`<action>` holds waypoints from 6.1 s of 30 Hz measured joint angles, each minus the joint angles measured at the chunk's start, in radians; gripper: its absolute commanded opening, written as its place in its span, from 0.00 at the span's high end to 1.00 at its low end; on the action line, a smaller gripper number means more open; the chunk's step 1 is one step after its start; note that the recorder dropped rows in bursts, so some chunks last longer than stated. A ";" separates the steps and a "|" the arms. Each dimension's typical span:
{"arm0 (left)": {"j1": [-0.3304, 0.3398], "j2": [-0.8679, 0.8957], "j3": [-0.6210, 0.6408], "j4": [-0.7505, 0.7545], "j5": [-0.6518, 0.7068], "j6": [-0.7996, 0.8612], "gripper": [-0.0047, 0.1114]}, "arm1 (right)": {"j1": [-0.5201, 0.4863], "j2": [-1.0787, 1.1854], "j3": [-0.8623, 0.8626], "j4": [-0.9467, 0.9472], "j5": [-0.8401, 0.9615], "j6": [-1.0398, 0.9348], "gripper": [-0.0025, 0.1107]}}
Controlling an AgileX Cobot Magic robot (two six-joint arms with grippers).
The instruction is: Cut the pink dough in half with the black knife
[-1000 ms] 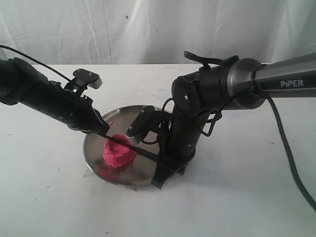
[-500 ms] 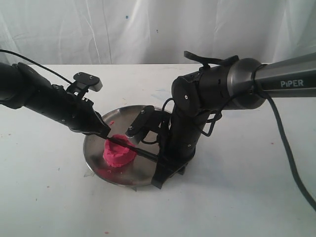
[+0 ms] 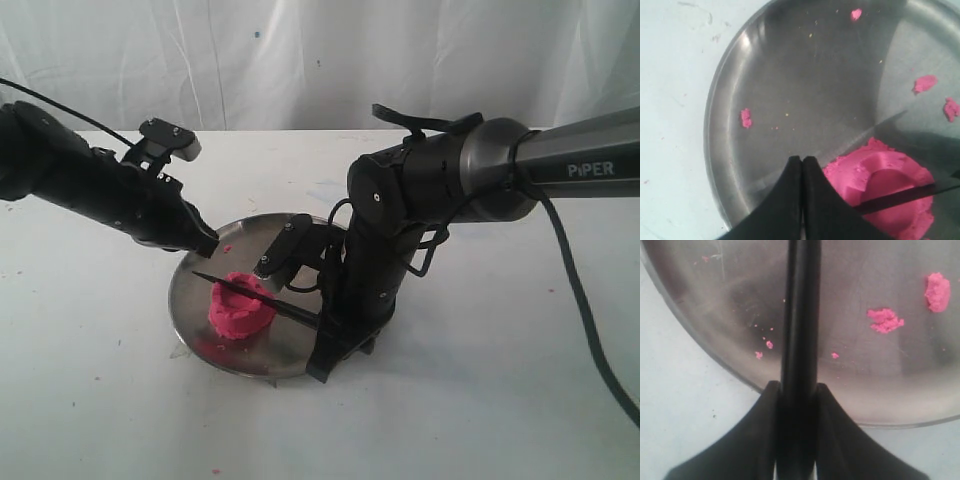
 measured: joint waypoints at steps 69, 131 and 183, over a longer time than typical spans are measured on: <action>0.000 0.004 -0.025 -0.052 0.070 -0.005 0.96 | 0.000 0.006 0.000 0.088 0.031 0.002 0.98; 0.010 -0.081 0.106 -0.132 -0.104 0.047 0.96 | 0.000 0.008 0.000 0.129 0.027 0.011 0.98; 0.097 -0.089 0.106 -0.287 0.018 0.092 0.96 | 0.000 0.010 0.000 0.181 0.034 0.011 0.98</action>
